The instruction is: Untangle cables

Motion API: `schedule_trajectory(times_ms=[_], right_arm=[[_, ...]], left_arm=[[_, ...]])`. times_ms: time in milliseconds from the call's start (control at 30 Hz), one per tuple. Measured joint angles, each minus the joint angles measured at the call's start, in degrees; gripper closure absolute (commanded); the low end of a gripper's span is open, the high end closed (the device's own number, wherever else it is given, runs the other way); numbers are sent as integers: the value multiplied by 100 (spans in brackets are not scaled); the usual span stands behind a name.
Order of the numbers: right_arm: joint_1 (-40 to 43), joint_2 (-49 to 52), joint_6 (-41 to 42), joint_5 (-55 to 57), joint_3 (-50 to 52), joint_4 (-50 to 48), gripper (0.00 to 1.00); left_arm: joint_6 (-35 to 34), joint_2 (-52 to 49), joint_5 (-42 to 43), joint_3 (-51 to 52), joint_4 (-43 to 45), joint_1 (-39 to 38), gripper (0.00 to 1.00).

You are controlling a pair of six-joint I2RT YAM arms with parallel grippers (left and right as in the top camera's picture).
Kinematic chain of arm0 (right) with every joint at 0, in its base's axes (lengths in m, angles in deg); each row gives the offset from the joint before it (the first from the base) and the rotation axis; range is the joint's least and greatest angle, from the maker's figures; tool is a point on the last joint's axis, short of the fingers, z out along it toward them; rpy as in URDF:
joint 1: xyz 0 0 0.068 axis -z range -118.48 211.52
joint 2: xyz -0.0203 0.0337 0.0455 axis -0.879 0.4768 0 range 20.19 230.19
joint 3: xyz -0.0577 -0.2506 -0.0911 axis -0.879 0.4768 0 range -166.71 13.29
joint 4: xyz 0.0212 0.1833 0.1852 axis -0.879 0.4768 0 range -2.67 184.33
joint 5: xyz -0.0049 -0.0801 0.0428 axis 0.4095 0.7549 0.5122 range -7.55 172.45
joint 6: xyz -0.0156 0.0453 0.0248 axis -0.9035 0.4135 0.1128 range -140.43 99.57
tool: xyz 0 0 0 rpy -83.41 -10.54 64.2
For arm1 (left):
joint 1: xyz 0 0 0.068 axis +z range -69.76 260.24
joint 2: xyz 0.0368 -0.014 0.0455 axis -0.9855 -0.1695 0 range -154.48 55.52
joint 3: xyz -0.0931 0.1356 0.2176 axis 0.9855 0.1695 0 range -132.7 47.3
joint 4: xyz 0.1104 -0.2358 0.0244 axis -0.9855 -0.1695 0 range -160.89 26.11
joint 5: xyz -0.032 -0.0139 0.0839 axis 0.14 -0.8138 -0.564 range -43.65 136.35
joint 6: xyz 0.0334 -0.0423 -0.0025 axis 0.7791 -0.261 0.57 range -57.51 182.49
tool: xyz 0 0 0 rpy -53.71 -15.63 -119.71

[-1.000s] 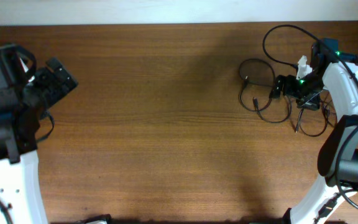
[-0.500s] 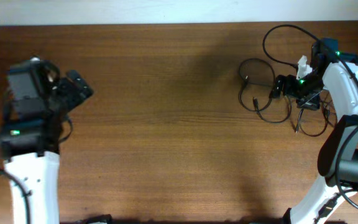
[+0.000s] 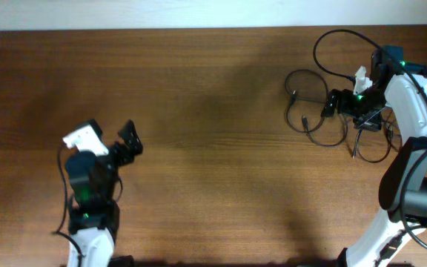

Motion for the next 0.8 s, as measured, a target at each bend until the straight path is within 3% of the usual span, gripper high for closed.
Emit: schedule_trajectory(times_ms=[167,300,633,800], right_arm=[[0,0,-4,2,0,0,1],[0,0,-2,0,0,-2,1],[0,0,-7,0,0,4,1],[0,0,-7,2,0,-4,1]], left_arm=[[9,516,107,1572,1539,0,1],[9,789,118,1967,1375,-52,1],[229,2072,68,1982,-1172,-295,1],[330,3150,-9,1985,-1921,-328,1]])
